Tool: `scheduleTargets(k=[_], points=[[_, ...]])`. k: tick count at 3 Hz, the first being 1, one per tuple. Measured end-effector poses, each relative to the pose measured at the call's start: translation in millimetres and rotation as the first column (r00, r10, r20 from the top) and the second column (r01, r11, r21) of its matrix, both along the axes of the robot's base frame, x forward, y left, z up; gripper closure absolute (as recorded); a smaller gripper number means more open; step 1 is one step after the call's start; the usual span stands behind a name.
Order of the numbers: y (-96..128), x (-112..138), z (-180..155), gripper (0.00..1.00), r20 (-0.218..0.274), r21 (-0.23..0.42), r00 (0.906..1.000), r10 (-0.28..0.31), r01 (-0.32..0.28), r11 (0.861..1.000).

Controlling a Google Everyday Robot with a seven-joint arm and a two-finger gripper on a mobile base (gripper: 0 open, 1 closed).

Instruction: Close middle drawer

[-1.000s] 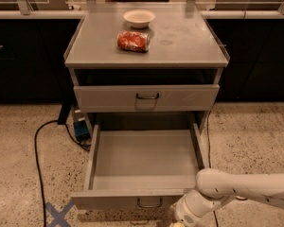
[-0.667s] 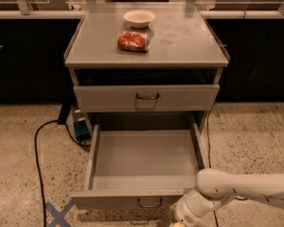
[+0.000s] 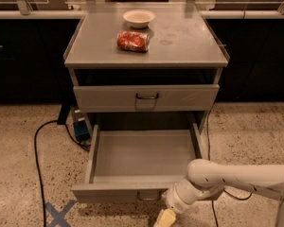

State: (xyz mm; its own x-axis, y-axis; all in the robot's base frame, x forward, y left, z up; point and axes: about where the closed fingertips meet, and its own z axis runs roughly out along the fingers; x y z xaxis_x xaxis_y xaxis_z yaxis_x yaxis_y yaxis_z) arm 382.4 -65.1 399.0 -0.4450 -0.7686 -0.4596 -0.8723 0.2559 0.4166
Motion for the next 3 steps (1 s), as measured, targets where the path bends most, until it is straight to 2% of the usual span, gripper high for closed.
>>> scheduleTargets(k=[1,2,3], points=[[16.0,26.2,18.0,0.00,0.079,0.073,0.9943,-0.072,0.066,0.995],[16.3,26.1,17.9,0.00,0.079,0.073,0.9944,-0.071,0.065,0.995],[15.5,39.0,17.9,0.00,0.097,0.062,0.9917,-0.085,0.079,0.995]])
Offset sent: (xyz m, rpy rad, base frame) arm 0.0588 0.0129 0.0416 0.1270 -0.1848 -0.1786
